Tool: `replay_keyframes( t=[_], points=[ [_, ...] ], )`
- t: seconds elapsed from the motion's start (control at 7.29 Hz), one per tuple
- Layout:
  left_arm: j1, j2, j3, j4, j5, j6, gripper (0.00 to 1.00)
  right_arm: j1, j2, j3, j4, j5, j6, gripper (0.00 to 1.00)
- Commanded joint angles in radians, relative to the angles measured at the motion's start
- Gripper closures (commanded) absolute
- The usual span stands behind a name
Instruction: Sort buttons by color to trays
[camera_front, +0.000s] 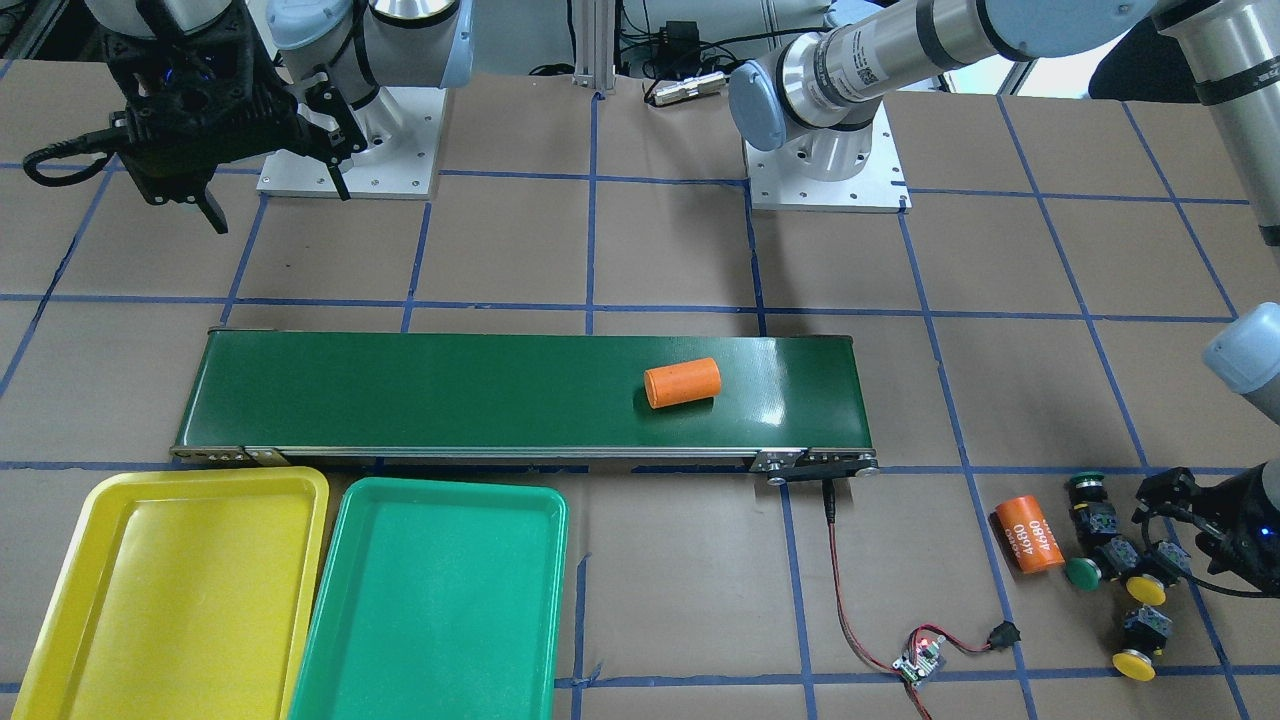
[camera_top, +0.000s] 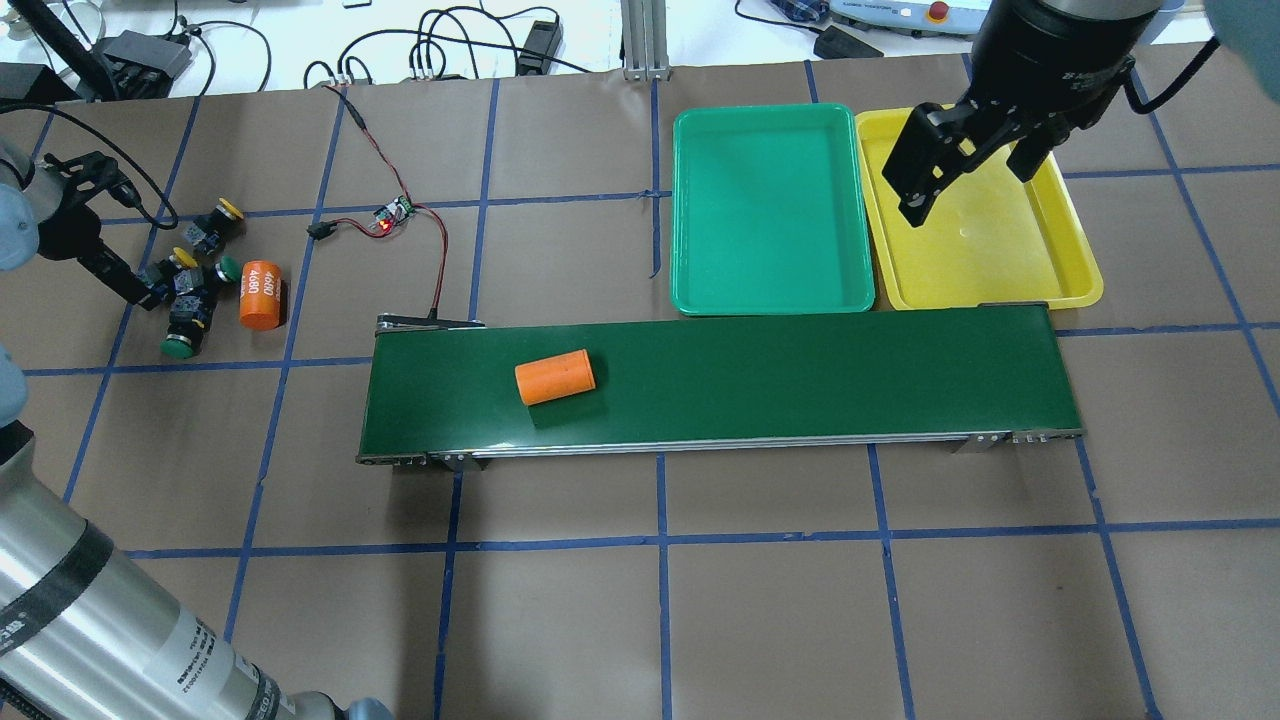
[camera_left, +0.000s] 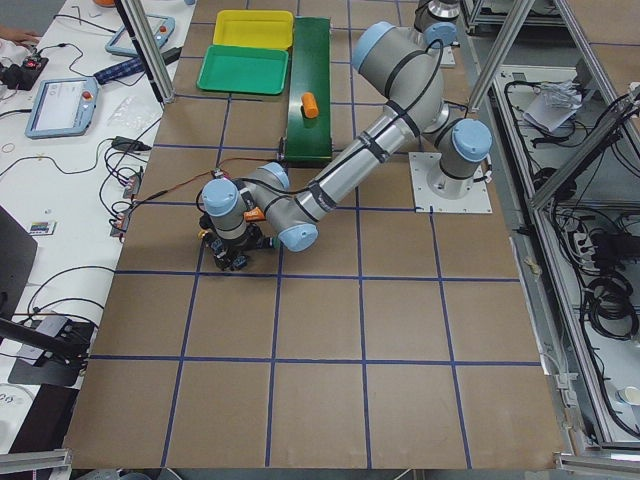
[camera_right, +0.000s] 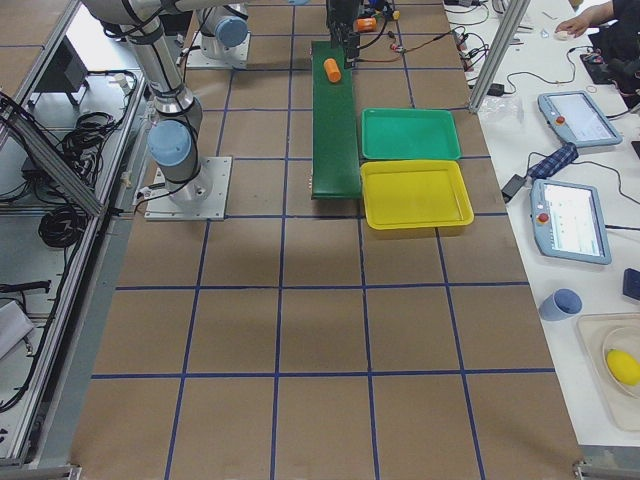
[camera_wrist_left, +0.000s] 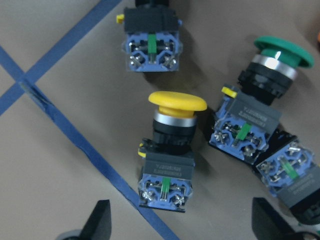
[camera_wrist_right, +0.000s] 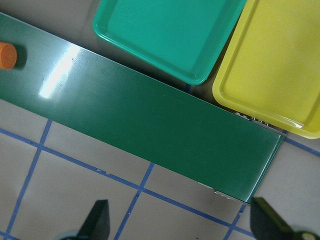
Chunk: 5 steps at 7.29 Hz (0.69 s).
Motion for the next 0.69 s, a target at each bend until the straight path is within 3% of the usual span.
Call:
replay_keyframes(
  t=[0.0, 0.14, 0.41, 0.55],
  points=[
    [-0.004, -0.024, 0.000, 0.008, -0.009, 0.014, 0.00, -0.051, -0.007, 0.023, 0.000, -0.002, -0.247, 0.00],
    [-0.008, -0.027, -0.006, 0.013, -0.013, 0.015, 0.10, -0.100, -0.011, 0.036, 0.003, -0.002, -0.341, 0.00],
    [-0.008, -0.025, -0.002, 0.016, -0.013, 0.028, 0.95, -0.197, -0.026, 0.087, -0.003, 0.019, -0.559, 0.00],
    [-0.002, -0.024, 0.000, 0.016, -0.019, 0.028, 1.00, -0.251, -0.046, 0.111, 0.004, 0.019, -0.621, 0.00]
  ],
)
